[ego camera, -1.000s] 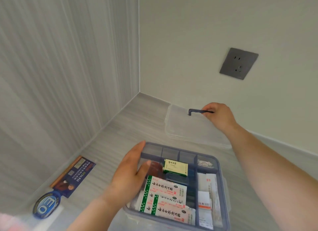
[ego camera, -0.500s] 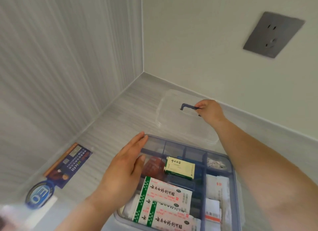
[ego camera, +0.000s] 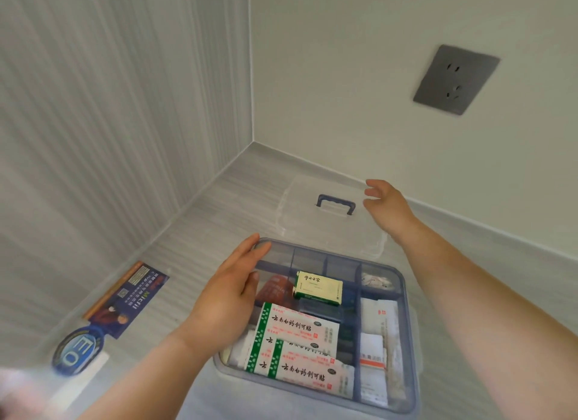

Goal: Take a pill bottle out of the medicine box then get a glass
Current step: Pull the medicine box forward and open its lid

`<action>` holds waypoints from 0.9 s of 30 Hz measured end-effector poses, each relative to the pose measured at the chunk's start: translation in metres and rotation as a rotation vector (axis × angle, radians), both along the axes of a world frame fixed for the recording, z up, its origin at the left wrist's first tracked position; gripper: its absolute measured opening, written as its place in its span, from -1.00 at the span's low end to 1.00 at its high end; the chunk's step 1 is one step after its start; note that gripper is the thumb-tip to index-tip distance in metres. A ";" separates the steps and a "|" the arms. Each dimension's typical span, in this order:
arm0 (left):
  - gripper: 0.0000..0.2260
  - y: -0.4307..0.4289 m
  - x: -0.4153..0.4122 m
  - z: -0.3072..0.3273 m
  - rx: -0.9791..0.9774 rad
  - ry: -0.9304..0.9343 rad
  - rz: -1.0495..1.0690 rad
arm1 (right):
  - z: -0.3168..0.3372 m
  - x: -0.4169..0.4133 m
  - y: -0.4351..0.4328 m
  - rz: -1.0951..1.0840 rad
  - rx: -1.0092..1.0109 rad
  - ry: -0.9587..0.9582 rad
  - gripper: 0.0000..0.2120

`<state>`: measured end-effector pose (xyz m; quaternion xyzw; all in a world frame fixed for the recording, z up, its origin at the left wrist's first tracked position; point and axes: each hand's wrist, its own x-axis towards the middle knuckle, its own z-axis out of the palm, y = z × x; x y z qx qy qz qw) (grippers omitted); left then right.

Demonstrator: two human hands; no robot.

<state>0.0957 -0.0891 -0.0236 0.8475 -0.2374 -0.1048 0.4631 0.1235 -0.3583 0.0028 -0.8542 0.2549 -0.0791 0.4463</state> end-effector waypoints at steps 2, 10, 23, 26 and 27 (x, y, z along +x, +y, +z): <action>-0.59 0.001 0.000 0.000 -0.002 0.023 0.004 | 0.016 -0.026 0.013 -0.035 0.088 -0.109 -0.71; -0.57 -0.002 -0.004 0.008 0.148 -0.016 0.015 | 0.013 -0.133 0.049 0.307 -0.294 0.172 -0.94; -0.85 0.024 -0.015 0.023 0.347 -0.243 0.069 | 0.015 -0.135 0.052 0.322 -0.220 0.125 -0.70; -0.88 0.022 -0.011 0.027 0.329 -0.272 0.031 | 0.015 -0.135 0.049 0.312 -0.176 0.122 -0.71; -0.88 0.021 -0.010 0.029 0.324 -0.283 0.007 | 0.016 -0.136 0.049 0.309 -0.163 0.114 -0.70</action>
